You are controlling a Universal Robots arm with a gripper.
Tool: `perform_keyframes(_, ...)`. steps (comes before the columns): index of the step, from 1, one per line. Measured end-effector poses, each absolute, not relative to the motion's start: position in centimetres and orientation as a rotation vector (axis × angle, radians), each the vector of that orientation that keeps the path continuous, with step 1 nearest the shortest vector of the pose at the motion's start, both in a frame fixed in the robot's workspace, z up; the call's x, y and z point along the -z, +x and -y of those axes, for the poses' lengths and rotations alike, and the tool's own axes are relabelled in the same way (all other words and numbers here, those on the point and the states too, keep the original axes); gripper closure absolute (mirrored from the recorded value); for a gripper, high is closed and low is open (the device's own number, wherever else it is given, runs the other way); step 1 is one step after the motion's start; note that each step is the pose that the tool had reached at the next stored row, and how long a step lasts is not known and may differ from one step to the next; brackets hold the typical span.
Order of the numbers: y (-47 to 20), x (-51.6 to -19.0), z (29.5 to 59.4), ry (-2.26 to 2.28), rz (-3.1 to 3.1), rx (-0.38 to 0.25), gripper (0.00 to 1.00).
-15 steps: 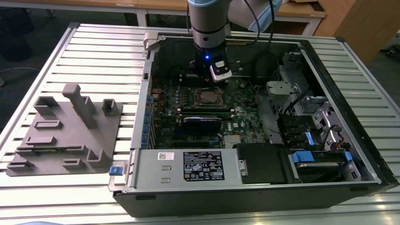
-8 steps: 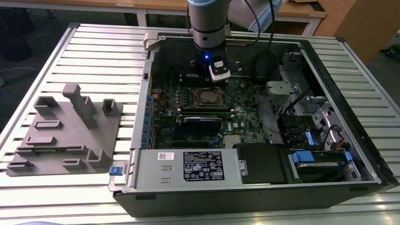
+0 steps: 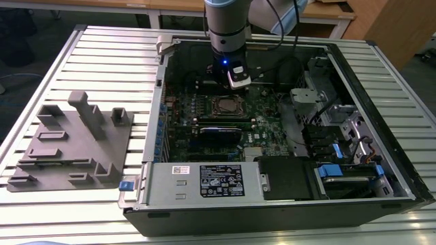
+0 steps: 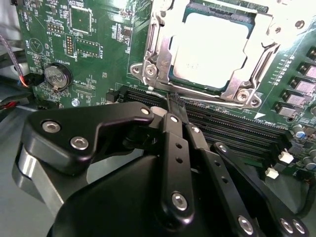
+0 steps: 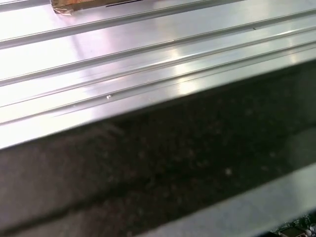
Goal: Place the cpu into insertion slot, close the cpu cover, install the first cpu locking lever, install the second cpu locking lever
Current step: 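Install the first cpu locking lever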
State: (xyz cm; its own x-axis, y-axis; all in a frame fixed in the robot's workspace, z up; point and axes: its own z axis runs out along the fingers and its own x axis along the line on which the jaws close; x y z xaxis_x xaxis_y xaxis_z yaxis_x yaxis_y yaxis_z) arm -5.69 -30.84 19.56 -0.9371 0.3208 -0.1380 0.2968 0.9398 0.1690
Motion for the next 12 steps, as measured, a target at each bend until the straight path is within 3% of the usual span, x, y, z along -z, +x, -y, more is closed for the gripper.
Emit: perform_keyframes(12,-5.71,-19.57,30.82,0.481,-2.927,-0.196,0.89)
